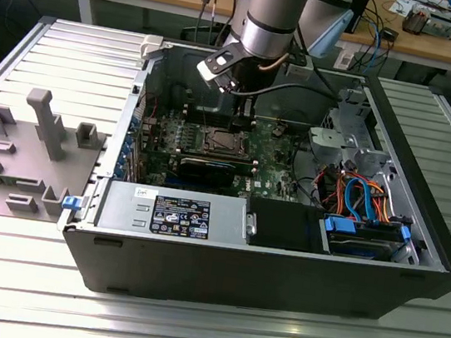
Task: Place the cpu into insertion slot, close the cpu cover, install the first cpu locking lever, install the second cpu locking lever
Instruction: 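Close the cpu cover, then install the first cpu locking lever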
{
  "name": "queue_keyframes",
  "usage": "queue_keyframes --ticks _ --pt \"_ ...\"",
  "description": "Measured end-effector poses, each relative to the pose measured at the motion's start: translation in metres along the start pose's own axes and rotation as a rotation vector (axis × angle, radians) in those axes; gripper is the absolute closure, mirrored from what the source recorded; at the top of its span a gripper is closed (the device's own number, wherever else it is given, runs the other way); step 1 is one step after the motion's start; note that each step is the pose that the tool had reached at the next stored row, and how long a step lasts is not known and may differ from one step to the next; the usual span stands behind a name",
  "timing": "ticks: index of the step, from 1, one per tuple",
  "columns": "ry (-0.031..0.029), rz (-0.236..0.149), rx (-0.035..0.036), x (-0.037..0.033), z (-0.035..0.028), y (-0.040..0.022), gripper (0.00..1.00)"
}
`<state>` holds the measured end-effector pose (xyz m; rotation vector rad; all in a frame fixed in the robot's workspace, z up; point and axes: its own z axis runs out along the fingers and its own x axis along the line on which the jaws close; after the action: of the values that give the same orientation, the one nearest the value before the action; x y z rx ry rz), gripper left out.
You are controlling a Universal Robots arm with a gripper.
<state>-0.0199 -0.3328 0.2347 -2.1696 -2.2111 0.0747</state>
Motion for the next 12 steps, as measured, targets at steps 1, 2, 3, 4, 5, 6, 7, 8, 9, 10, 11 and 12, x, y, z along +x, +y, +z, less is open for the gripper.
queue_keyframes --ticks 1,2,3,4,5,6,7,8,9,10,11,12 --pt "0.0002 0.000 -0.0001 0.0000 0.0000 0.0000 0.89" --pt "0.0003 0.000 -0.0002 0.0000 0.0000 0.0000 0.89" --pt "0.0002 0.000 -0.0001 0.0000 0.0000 0.0000 0.89" --pt "0.0001 0.000 0.0000 0.0000 -0.0001 0.0000 0.89" --pt "0.0001 0.000 -0.0001 0.0000 -0.0002 0.0000 0.89" --pt "0.0001 0.000 -0.0001 0.0000 -0.0002 0.0000 0.89" --pt "0.0001 0.000 -0.0001 0.0000 -0.0003 0.0000 0.89" --pt "0.0001 0.000 -0.0001 0.0000 -0.0003 0.0000 0.89" --pt "0.0001 0.000 -0.0001 0.0000 -0.0003 0.0000 0.89" --pt "0.0001 0.000 -0.0001 0.0000 -0.0004 0.0000 0.89" --pt "0.0001 0.000 -0.0001 0.0000 -0.0004 0.0000 0.89" --pt "0.0001 0.000 -0.0001 0.0000 -0.0005 0.0000 0.89"
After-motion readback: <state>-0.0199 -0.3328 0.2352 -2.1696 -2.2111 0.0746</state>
